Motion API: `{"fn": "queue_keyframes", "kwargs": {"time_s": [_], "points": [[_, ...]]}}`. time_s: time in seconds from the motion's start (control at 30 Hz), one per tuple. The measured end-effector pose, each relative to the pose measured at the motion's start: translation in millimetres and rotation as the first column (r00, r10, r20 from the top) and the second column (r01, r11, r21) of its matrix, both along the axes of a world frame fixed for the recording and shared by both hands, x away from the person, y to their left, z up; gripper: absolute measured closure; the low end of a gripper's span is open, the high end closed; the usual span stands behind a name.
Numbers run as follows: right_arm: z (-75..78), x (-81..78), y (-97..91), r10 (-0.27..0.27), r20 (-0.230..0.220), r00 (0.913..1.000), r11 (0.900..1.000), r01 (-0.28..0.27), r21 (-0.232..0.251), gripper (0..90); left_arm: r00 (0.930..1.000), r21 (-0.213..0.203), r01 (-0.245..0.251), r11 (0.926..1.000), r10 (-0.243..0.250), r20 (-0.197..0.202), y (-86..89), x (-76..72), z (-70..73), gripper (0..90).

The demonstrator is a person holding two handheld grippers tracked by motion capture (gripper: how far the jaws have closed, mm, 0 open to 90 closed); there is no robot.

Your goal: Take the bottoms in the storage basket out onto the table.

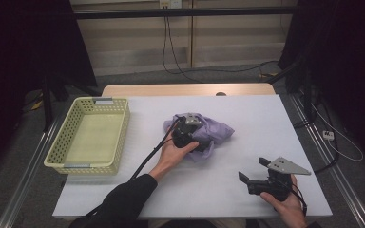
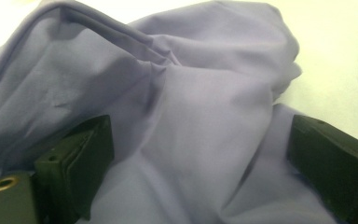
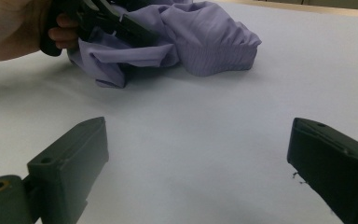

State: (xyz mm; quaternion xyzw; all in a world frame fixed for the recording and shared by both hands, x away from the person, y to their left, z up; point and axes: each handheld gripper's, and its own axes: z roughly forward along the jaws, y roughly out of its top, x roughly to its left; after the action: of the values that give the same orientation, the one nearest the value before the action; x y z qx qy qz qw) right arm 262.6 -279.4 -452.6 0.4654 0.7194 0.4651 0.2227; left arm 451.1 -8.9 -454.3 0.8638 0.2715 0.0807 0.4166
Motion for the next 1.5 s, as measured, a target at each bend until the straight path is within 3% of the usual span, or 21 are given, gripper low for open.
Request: {"fn": "queue_keyframes", "kwargs": {"time_s": [0.13,0.2,0.33,0.47,0.53,0.77,0.8,0.87,1.0,1.1,1.5], "points": [[0.2,-0.3,1.4,0.005,0.003,1.0000,1.0000,-0.005,-0.007,5.4,0.9999,-0.032,-0.010,0.9994,0.010,-0.010,4.4,-1.0,3.6,5.2],[0.3,-0.3,1.0,0.003,0.003,1.0000,1.0000,-0.003,-0.005,5.4,0.9996,-0.062,-0.022,0.9978,0.023,0.014,9.2,-3.6,4.7,5.3],[0.6,0.1,1.0,0.003,0.004,1.0000,1.0000,-0.003,-0.007,5.4,0.9994,-0.096,-0.024,0.9951,0.026,0.021,12.0,-6.0,10.4,5.0],[0.7,0.6,2.5,0.005,0.006,1.0000,0.9999,-0.005,-0.012,5.4,0.9983,-0.074,-0.027,0.9969,0.031,0.049,12.1,-8.5,14.8,5.9],[0.5,1.0,2.9,0.008,0.005,1.0000,0.9999,-0.008,-0.014,5.4,0.9964,-0.041,-0.036,0.9985,0.039,0.075,12.7,-9.4,15.8,5.9],[1.0,0.5,4.4,0.011,0.007,0.9999,0.9998,-0.011,-0.018,5.4,0.9988,0.012,-0.011,0.9999,0.010,0.048,12.3,-15.5,14.8,7.6],[1.0,0.6,4.4,0.009,0.005,0.9999,0.9998,-0.009,-0.018,5.5,0.9976,0.023,-0.018,0.9996,0.017,0.067,12.6,-19.1,15.8,8.6],[1.1,0.7,4.7,0.008,0.007,0.9999,0.9998,-0.008,-0.020,5.4,0.9953,0.027,-0.016,0.9995,0.014,0.096,14.2,-23.4,18.2,8.1],[0.9,1.0,4.7,0.009,0.006,0.9999,0.9997,-0.009,-0.023,5.4,0.9926,0.009,-0.028,0.9996,0.027,0.118,19.5,-25.7,20.7,6.0],[0.9,1.2,4.8,0.009,0.007,0.9999,0.9997,-0.009,-0.023,5.4,0.9961,0.003,-0.021,0.9998,0.021,0.086,22.9,-26.2,17.1,6.0],[0.7,3.5,4.9,0.000,0.003,1.0000,0.9999,0.000,-0.016,5.4,0.9942,-0.011,-0.019,0.9998,0.020,0.106,38.8,-32.9,20.7,5.9]]}}
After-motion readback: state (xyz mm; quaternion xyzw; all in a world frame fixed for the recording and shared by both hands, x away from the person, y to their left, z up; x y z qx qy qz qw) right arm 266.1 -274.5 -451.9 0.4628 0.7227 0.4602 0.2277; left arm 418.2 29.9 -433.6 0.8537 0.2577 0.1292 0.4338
